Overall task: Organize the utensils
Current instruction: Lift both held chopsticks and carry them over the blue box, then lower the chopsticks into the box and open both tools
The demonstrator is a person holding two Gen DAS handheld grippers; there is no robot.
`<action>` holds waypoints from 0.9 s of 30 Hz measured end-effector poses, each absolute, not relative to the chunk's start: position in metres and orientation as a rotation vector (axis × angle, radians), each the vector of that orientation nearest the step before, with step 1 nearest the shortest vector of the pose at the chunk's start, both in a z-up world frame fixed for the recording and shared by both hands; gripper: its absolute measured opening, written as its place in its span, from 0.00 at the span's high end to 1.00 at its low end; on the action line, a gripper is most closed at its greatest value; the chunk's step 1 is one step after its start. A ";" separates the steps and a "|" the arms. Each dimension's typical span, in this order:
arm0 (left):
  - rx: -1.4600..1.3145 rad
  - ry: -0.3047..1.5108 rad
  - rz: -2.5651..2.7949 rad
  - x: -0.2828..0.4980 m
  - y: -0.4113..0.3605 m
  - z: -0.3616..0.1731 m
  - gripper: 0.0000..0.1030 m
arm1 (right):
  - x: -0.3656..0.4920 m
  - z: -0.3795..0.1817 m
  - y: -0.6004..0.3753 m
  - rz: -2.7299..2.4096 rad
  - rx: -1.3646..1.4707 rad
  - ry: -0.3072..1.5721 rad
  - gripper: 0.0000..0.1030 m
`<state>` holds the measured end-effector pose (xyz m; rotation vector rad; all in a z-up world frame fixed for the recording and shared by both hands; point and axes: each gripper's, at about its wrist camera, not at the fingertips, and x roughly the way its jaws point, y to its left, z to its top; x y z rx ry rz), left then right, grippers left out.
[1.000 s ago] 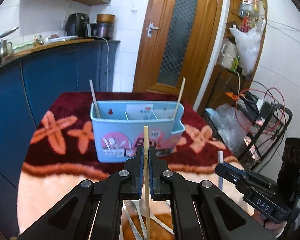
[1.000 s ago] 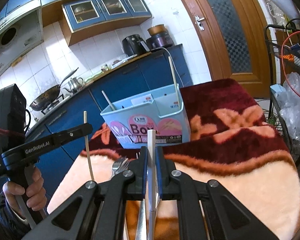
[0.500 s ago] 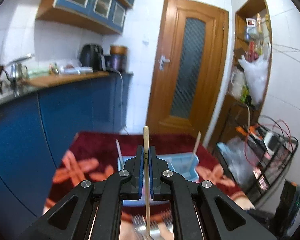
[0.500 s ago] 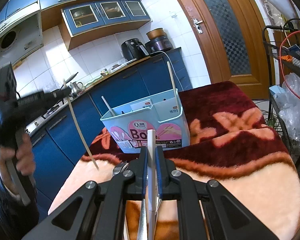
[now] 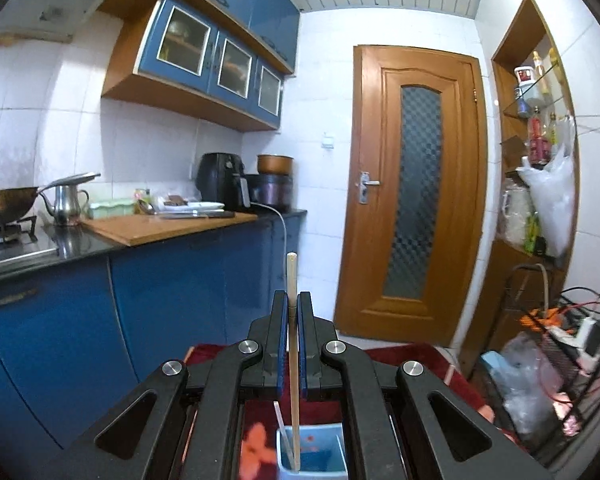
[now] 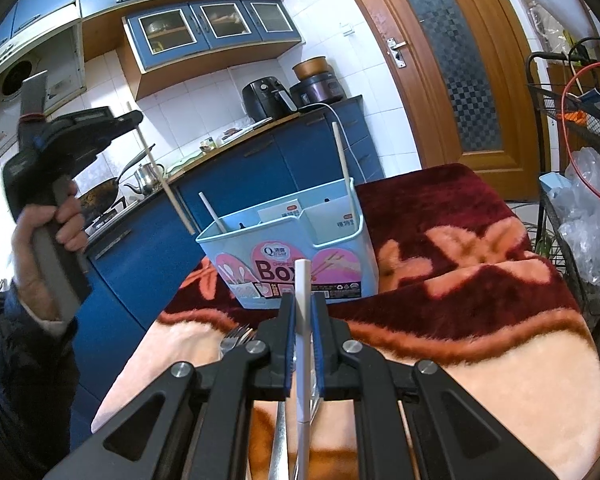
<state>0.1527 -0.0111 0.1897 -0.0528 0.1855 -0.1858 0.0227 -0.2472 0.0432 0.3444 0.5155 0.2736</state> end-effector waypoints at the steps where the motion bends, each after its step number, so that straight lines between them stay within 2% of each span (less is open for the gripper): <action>1: -0.050 0.185 -0.178 0.157 -0.012 0.187 0.96 | 0.023 0.043 -0.247 0.273 0.344 0.515 0.91; 10: -0.058 0.301 -0.197 0.180 -0.013 0.138 0.96 | 0.034 0.049 -0.255 0.265 0.336 0.499 0.91; 18: -0.093 0.437 -0.206 0.195 -0.005 0.092 0.95 | 0.052 0.080 -0.260 0.218 0.301 0.417 0.91; 27: -0.079 0.440 -0.217 0.192 -0.008 0.078 0.95 | 0.106 0.117 -0.253 0.163 0.252 0.258 0.91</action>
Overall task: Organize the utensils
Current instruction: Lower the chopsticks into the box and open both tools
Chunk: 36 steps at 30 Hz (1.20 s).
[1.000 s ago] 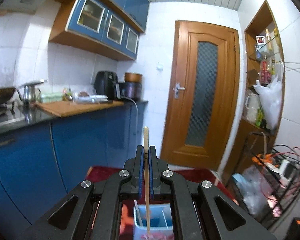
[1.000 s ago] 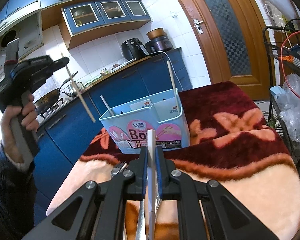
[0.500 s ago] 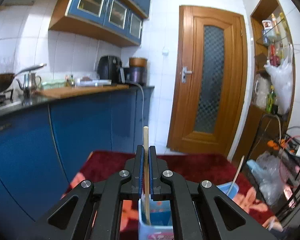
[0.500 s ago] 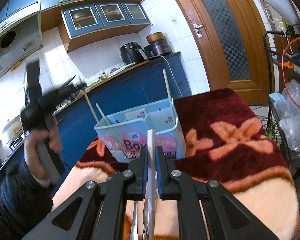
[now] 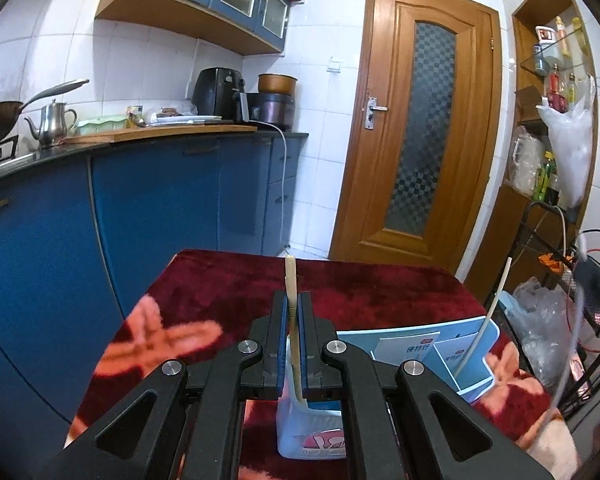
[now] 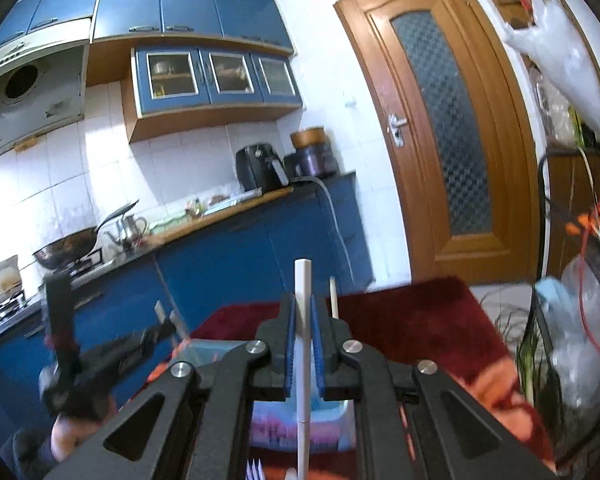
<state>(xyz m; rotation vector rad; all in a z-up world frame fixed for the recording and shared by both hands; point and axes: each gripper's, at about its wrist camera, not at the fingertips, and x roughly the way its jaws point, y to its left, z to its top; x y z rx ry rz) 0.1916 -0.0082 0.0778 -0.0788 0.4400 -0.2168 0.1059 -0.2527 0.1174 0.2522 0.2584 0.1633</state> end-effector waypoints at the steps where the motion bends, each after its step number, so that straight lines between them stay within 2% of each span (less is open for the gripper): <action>1: -0.080 0.439 -0.218 0.191 -0.008 0.077 0.95 | 0.112 0.120 -0.253 0.157 0.258 0.249 0.91; 9: -0.102 0.450 -0.233 0.196 -0.007 0.076 0.95 | 0.158 0.126 -0.236 0.061 0.171 0.172 0.91; 18: -0.102 0.453 -0.277 0.193 -0.007 0.076 0.95 | 0.175 0.101 -0.228 0.080 0.144 0.227 0.90; 20: -0.100 0.465 -0.284 0.192 -0.009 0.076 0.91 | 0.175 0.095 -0.224 0.102 0.132 0.255 0.90; 22: -0.098 0.479 -0.288 0.190 -0.011 0.076 0.78 | 0.171 0.090 -0.222 0.120 0.127 0.271 0.86; 24: -0.097 0.487 -0.295 0.186 -0.012 0.076 0.68 | 0.167 0.089 -0.220 0.121 0.121 0.277 0.75; 25: -0.096 0.491 -0.299 0.184 -0.012 0.077 0.63 | 0.166 0.090 -0.220 0.126 0.121 0.280 0.75; 36: -0.078 0.515 -0.328 0.150 -0.010 0.090 0.58 | 0.123 0.107 -0.221 0.188 0.163 0.304 0.72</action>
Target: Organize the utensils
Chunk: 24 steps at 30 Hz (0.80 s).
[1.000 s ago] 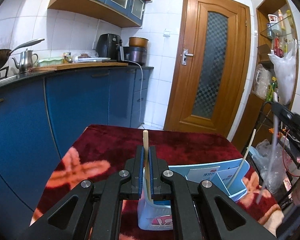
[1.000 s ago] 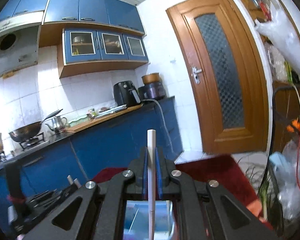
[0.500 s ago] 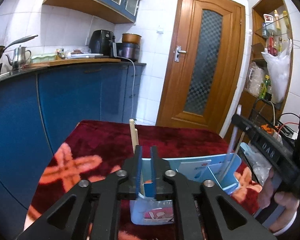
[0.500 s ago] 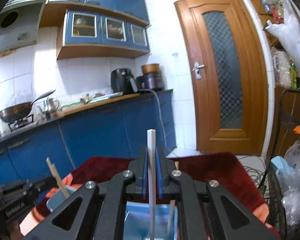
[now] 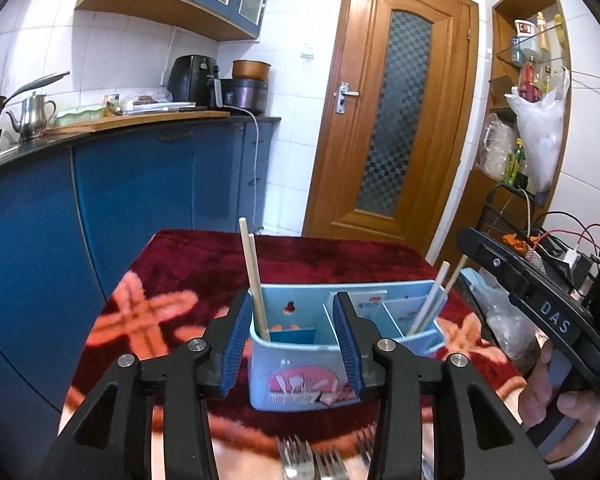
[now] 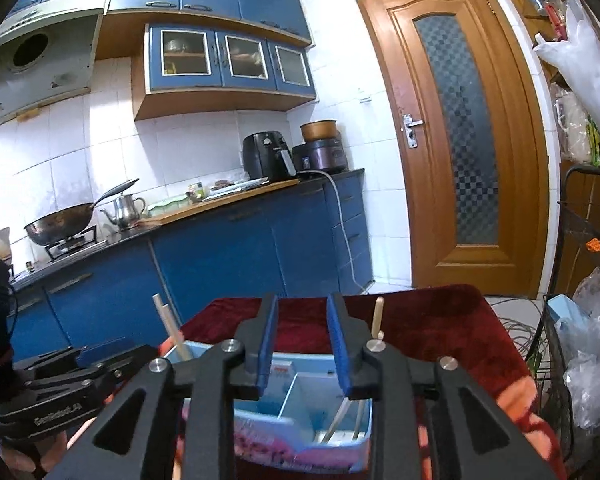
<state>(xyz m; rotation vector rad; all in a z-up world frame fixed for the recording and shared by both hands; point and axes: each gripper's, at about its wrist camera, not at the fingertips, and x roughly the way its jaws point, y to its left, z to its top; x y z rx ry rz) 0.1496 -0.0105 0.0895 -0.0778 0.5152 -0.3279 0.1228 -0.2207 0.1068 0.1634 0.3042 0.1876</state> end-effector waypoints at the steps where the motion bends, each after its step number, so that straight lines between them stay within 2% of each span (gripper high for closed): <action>1: -0.076 0.525 -0.331 0.147 -0.010 0.090 0.58 | 0.121 0.107 -0.220 0.188 0.164 0.315 0.72; 10: -0.039 0.586 -0.304 0.114 0.001 0.090 0.55 | 0.086 0.104 -0.211 0.227 0.178 0.419 0.71; 24: 0.010 0.709 -0.277 0.089 0.010 0.057 0.54 | 0.060 0.069 -0.203 0.224 0.141 0.615 0.68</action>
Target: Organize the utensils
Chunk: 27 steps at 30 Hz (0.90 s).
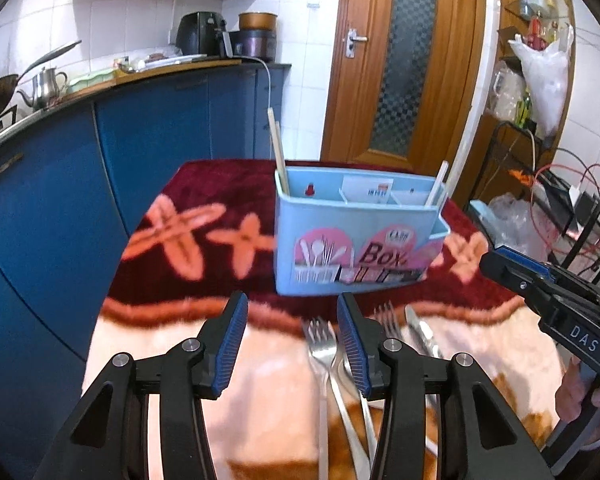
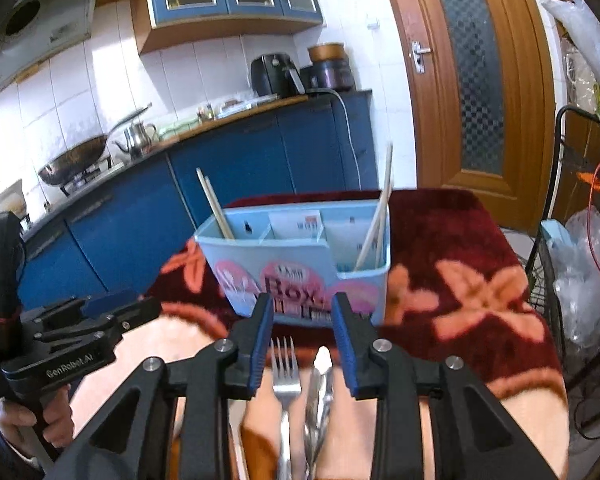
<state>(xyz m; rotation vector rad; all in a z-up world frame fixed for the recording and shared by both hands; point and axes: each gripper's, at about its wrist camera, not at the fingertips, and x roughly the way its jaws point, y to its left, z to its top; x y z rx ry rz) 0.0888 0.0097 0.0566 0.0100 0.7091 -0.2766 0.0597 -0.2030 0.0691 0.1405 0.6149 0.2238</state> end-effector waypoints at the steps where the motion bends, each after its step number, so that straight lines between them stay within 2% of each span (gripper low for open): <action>1: 0.015 0.719 -0.274 0.089 0.010 0.053 0.54 | 0.059 0.066 -0.203 0.221 0.136 0.625 0.68; 10: 0.035 0.794 -0.235 0.095 0.021 0.028 0.54 | 0.066 0.025 -0.200 0.217 0.116 0.800 0.68; 27: 0.023 0.871 -0.211 0.101 0.030 0.001 0.54 | 0.079 -0.013 -0.189 0.218 0.060 0.996 0.68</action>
